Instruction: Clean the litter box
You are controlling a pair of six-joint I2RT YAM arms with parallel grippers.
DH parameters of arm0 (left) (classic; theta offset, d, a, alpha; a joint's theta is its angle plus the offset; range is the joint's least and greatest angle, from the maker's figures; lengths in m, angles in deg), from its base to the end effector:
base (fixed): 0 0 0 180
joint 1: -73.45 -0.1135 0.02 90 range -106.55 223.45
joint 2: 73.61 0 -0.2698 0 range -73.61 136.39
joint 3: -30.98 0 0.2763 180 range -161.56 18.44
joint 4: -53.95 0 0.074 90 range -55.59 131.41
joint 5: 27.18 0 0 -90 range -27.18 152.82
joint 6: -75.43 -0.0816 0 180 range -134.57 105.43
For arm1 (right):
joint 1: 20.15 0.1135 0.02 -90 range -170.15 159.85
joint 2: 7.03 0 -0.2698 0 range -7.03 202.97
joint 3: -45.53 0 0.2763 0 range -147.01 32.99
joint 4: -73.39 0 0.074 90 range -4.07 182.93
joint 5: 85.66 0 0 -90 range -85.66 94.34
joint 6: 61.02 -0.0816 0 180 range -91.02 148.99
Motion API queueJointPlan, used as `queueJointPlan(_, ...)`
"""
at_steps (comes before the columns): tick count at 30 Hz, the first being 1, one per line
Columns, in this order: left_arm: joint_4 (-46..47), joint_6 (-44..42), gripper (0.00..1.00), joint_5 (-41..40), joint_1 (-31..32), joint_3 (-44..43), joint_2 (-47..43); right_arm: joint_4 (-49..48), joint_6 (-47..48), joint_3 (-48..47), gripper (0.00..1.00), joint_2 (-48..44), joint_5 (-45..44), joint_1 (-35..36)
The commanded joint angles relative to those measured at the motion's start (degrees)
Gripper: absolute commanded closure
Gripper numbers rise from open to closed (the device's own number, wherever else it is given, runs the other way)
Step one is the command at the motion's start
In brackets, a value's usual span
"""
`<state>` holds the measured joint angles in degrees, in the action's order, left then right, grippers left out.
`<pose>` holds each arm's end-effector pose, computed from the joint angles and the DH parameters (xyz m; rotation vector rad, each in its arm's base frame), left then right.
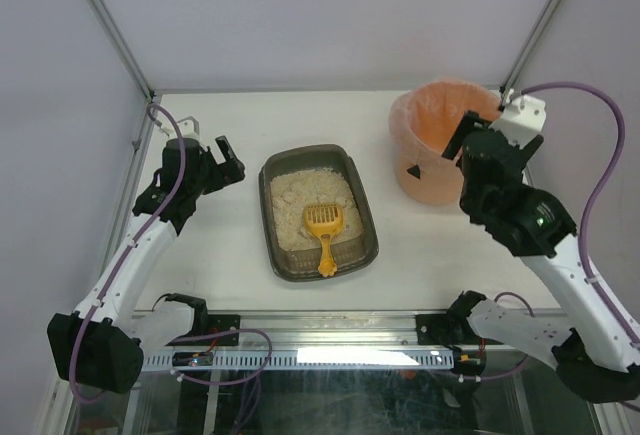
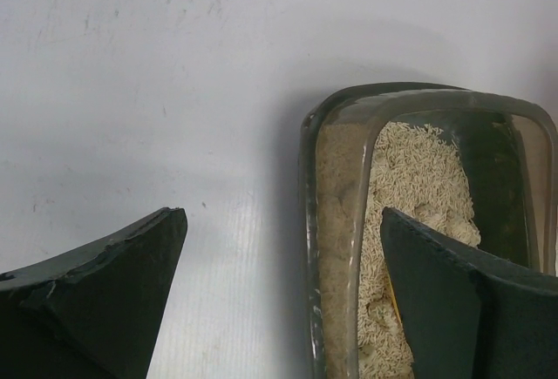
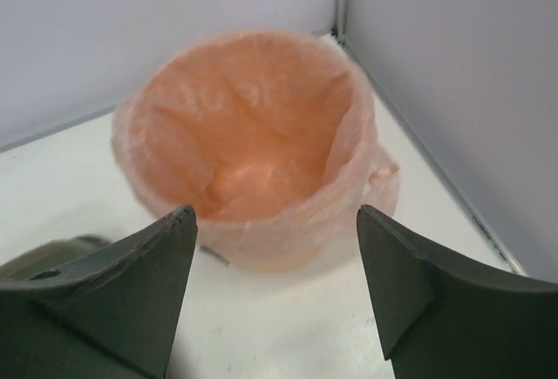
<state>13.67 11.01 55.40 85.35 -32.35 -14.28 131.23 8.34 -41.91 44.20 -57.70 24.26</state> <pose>0.2790 -0.0480 0.2732 -0.3346 2.1813 -0.2234 0.1778 0.0733 0.4457 0.3139 1.7217 -0.2298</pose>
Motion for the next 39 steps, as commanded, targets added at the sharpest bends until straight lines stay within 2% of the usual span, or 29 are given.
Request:
queueJointPlan(1, 3.8, -1.9, 0.01, 2.8, -0.3, 0.1, -1.5, -3.0, 8.2, -9.7, 0.23, 9.8, 18.4, -17.1)
queueJointPlan(4, 4.3, -1.5, 0.01, 3.3, -0.3, 0.7, -2.2, -6.8, 7.9, -10.1, 0.22, 12.5, 26.7, -27.7)
queueJointPlan(9, 5.1, -1.5, 0.01, 3.7, -0.4, 1.8, -3.3, -6.0, 4.5, -12.2, 0.22, 18.2, 36.9, -41.9)
queueJointPlan(15, 5.3, -2.2, 0.01, 6.8, -0.4, 2.1, -2.3, -6.9, 1.9, -9.0, 0.24, 21.5, 43.5, -50.8)
queueJointPlan(19, 5.2, -2.3, 0.01, 7.2, -0.3, 2.1, -1.5, -7.0, 0.4, -6.9, 0.31, 23.7, 52.5, -56.2)
queueJointPlan(26, 5.2, -2.4, 0.03, 8.1, -0.5, 1.9, -0.6, -7.3, -0.8, -5.6, 0.45, 26.0, 60.8, -58.0)
queueJointPlan(30, 5.2, -2.4, 0.03, 8.3, -0.5, 2.0, -0.7, -7.7, -1.2, -4.4, 0.53, 26.6, 62.5, -58.0)
queueJointPlan(36, 5.2, -2.5, 0.03, 8.5, -0.4, 2.0, -0.7, -8.5, -1.4, -3.7, 0.73, 27.2, 64.6, -57.9)
queueJointPlan(39, 5.2, -2.6, 0.03, 8.8, -0.4, 1.9, -0.4, -9.3, -1.5, -3.5, 0.76, 27.1, 65.6, -57.5)
